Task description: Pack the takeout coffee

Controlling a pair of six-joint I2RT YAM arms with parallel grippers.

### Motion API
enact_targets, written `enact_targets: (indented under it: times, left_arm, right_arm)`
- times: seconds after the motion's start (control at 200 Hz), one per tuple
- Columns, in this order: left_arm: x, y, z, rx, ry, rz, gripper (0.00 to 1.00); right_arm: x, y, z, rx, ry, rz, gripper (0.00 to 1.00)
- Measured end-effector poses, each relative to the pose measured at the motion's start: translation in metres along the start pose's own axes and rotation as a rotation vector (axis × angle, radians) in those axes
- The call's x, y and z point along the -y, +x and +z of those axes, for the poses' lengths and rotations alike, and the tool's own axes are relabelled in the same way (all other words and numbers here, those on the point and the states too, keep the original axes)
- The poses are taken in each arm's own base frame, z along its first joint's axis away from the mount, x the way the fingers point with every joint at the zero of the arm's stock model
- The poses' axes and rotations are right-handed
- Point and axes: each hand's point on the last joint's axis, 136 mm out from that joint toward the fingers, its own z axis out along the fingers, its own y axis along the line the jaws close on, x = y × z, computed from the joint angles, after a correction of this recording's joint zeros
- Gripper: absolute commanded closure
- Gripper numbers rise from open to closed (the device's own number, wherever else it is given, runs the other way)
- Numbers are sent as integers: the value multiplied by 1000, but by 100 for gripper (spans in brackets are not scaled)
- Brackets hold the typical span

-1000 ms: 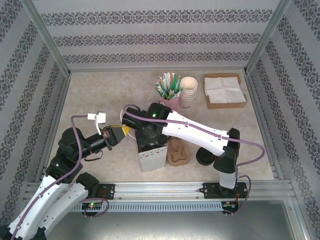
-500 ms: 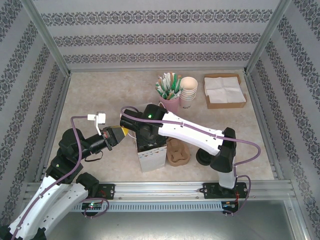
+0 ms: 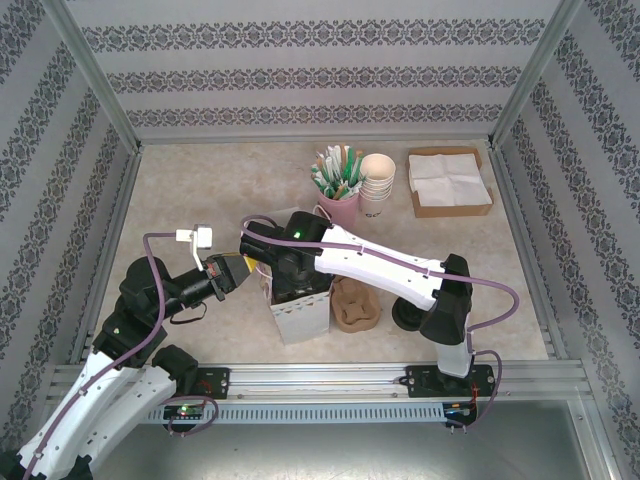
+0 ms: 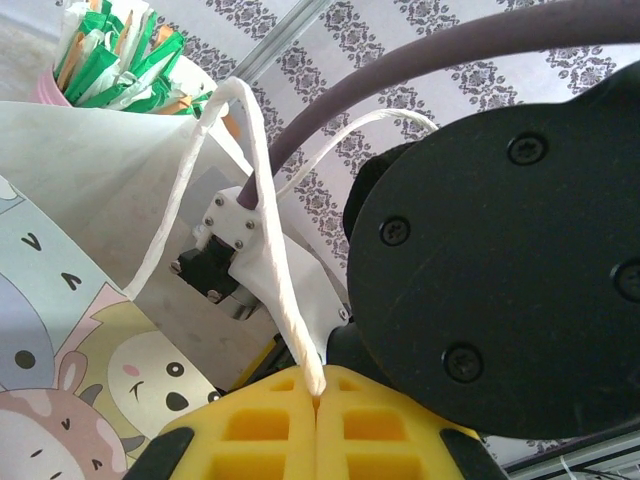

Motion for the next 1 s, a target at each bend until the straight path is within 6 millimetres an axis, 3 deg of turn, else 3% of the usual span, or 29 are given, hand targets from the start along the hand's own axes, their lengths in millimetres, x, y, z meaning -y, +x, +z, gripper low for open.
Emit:
enact_targets:
  times: [0.999]
  left_arm:
    - [-3, -2, -5, 8, -42, 12, 96]
  right_arm:
    - [3, -2, 4, 28, 2, 1, 41]
